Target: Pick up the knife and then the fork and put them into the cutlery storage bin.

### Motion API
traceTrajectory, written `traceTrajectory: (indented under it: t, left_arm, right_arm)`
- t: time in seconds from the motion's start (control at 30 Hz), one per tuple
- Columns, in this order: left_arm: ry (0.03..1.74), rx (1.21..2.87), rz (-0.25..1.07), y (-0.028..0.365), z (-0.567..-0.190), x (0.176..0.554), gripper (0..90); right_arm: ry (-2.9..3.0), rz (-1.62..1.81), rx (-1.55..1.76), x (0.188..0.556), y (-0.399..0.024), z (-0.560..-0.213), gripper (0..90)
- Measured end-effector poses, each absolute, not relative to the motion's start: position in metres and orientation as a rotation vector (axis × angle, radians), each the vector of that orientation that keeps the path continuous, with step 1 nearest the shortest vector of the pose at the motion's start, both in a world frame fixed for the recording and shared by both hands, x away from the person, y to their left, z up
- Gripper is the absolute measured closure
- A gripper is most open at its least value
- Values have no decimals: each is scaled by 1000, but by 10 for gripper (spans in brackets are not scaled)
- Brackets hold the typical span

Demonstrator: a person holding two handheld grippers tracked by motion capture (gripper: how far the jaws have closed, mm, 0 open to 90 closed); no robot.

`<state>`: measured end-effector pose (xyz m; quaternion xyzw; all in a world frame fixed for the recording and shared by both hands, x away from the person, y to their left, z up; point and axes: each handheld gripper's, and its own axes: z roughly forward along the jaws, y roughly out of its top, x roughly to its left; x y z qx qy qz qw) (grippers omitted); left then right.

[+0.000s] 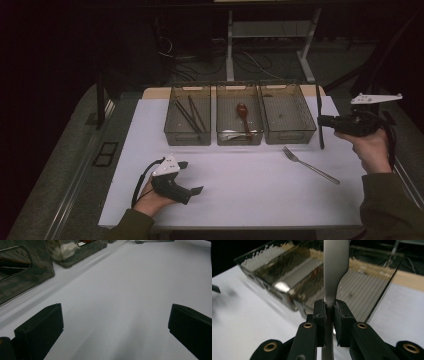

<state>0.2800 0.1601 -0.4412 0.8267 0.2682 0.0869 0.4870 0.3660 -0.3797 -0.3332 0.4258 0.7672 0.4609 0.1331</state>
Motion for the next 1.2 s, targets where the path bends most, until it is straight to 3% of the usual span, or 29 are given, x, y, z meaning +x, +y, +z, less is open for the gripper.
traceTrajectory:
  t: [0.53,1.2]
  left_arm:
    - [650,2017,203,159,-441,279,0]
    - [639,2015,198,158,-441,279,0]
  right_arm:
    - [2181,1304,1213,417,-350,-297,798]
    - [2264,1143,1354,462,-330,-336,798]
